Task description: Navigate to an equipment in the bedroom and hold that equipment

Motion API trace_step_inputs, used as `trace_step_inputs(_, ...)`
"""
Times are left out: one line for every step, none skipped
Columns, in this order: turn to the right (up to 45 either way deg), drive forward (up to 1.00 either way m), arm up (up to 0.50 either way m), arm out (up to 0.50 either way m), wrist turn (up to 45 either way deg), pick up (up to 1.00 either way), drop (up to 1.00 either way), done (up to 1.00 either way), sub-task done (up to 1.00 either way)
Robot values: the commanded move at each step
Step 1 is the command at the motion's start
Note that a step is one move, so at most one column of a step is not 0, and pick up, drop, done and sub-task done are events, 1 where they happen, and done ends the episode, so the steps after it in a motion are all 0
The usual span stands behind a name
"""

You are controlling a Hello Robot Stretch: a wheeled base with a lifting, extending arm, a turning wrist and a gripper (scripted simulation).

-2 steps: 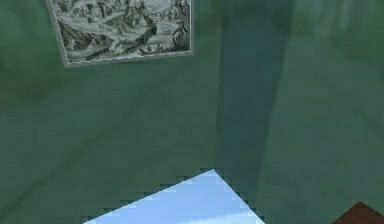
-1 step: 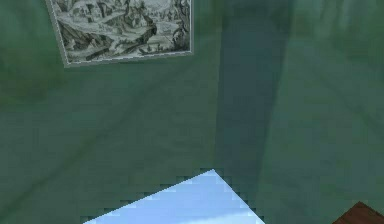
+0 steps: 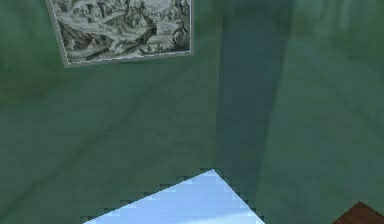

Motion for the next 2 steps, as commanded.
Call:
trace_step_inputs(0.0,0.00,0.00,0.44,0.0,0.00,0.00,0.00,0.00)
trace_step_inputs(0.0,0.00,0.00,0.00,45.0,0.00,0.00,0.00,0.00)
